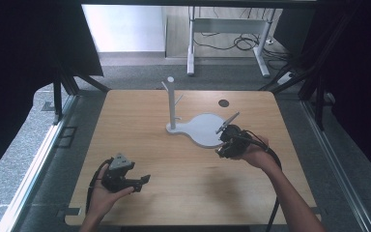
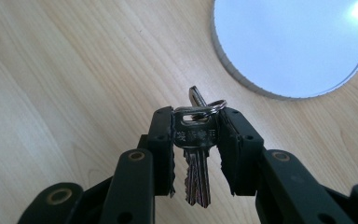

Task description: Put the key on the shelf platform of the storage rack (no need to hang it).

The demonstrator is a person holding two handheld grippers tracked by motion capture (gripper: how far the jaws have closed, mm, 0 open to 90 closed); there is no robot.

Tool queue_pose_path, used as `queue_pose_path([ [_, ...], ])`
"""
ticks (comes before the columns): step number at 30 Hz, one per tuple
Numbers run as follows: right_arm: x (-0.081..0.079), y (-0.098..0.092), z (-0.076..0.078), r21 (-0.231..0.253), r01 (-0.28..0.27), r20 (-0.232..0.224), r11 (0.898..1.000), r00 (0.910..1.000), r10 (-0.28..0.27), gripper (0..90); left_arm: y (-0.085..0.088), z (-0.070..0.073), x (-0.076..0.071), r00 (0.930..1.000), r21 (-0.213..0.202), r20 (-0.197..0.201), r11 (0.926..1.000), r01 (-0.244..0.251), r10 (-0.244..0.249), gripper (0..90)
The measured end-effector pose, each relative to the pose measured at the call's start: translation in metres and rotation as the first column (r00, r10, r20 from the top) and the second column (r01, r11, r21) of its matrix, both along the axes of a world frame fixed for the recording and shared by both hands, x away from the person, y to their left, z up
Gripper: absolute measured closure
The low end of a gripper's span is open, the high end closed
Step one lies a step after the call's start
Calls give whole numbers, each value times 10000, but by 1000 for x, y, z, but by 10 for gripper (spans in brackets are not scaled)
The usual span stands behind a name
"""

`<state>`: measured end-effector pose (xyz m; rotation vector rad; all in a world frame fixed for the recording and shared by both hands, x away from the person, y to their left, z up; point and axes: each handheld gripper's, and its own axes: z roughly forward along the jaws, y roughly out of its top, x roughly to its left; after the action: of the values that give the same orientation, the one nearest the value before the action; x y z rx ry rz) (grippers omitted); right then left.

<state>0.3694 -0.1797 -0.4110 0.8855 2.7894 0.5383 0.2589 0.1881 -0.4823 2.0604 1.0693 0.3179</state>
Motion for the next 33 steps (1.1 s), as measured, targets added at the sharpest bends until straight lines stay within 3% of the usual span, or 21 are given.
queue_pose_path([
  [19, 42, 9, 6, 316, 701, -198, 9970, 9974, -695, 675, -6, -2, -1, 9999, 42, -29, 9999, 124, -124, 223],
  [33, 57, 13, 13, 392, 882, -143, 9953, 9960, -877, 675, -10, -4, 0, 9996, 131, -65, 9995, 289, -288, 223],
])
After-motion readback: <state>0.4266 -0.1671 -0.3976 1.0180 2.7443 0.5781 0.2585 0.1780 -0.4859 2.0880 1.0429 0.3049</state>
